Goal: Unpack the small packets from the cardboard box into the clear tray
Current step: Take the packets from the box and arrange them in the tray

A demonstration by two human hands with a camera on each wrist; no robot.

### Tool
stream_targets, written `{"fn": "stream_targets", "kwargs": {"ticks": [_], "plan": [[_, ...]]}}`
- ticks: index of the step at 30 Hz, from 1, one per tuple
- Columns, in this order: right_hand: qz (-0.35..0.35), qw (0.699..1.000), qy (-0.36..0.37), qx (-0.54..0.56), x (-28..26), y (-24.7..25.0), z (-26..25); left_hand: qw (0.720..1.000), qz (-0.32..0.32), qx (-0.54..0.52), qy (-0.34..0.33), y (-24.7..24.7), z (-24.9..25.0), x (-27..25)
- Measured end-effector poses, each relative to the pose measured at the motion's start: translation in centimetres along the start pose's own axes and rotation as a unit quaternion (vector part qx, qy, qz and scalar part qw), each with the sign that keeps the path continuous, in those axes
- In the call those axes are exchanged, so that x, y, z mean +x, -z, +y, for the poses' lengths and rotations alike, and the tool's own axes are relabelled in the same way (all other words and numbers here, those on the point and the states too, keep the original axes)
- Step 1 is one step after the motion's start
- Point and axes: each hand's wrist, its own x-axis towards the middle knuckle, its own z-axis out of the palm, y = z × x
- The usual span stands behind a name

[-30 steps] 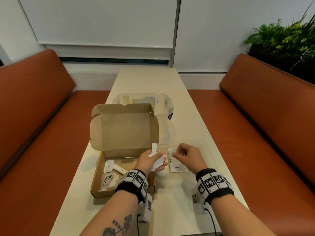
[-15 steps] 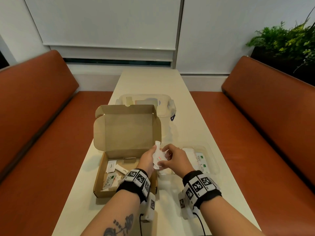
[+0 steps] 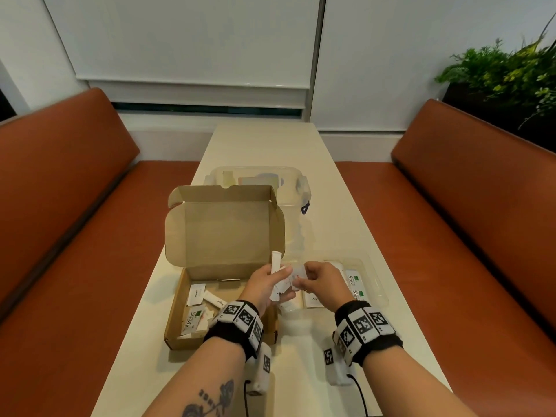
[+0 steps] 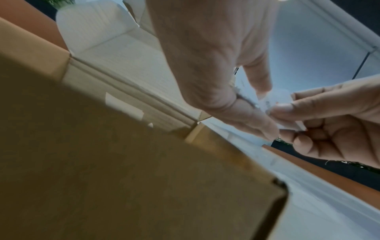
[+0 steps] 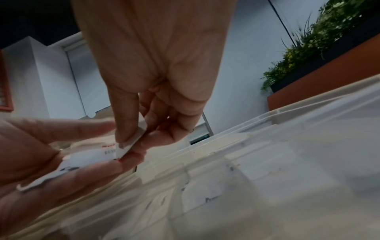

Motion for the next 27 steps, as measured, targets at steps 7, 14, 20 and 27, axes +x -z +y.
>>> {"fn": "stream_targets", "kwargs": {"ticks": [7, 14, 20, 27], "plan": [[0.013, 1.0, -0.006, 0.016, -0.1, 1.7, 0.8, 1.0, 0.013, 0.01, 0.002, -0.2, -0.7, 0.5], [0.094, 0.986, -0.061, -0.125, 0.1, 6.8, 3.9, 1.0, 0.014, 0.013, -0.006, 0.3, -1.2, 0.9], [0.019, 0.978, -0.088, -0.188, 0.1, 6.6, 5.4, 1.0, 0.01, 0.015, -0.014, 0.1, -1.1, 0.9], [-0.006, 0.967, -0.087, -0.241, 0.4, 5.2, 5.8, 1.0, 0.009, 0.021, -0.015, 0.1, -1.1, 0.9]]}}
